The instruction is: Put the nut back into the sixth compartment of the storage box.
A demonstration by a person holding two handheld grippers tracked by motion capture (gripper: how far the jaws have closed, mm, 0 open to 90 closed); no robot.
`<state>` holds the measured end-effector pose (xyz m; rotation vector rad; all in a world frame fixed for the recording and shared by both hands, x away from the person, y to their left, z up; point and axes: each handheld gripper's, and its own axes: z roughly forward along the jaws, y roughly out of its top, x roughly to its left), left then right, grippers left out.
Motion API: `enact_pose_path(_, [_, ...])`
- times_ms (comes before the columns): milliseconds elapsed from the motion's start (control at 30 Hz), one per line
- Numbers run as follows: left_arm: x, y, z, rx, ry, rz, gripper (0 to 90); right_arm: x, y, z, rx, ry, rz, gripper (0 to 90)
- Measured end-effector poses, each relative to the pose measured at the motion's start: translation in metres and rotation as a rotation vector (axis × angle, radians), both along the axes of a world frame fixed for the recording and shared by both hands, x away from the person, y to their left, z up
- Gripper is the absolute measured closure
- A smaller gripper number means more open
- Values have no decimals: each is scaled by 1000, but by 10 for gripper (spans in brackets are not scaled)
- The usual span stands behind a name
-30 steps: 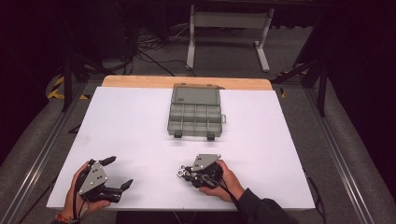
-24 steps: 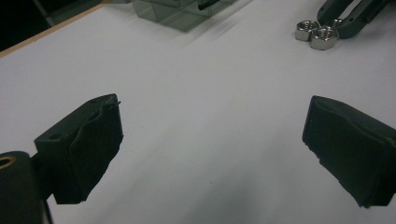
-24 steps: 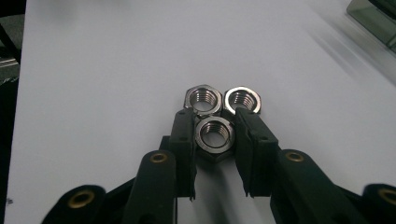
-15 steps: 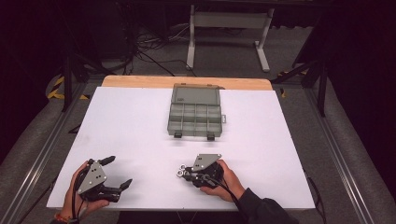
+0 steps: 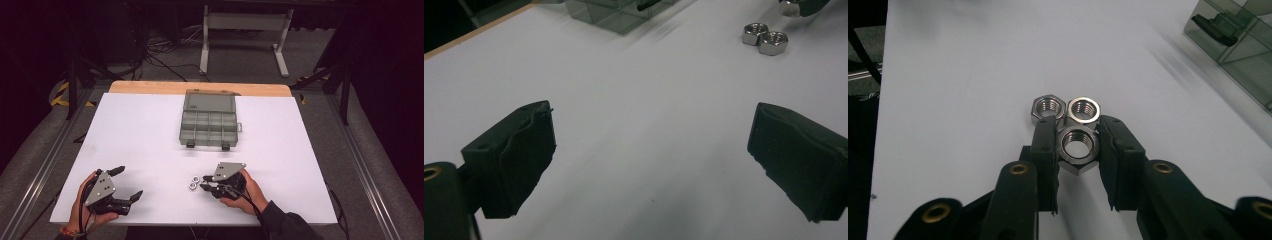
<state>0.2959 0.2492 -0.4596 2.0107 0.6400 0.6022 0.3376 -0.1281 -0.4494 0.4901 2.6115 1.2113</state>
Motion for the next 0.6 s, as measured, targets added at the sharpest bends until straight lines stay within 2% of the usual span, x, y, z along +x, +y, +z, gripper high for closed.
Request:
enact_pose_path(67, [1, -1, 0, 9, -2, -3, 58, 0, -3, 1, 0, -5, -6, 707])
enact_pose_path(233, [3, -3, 1, -2, -3, -10, 58, 1, -8, 3, 6, -12, -19, 708])
enact_pose_path(600, [6, -6, 1, 1, -7, -18, 62, 1, -18, 12, 20, -30, -44, 707])
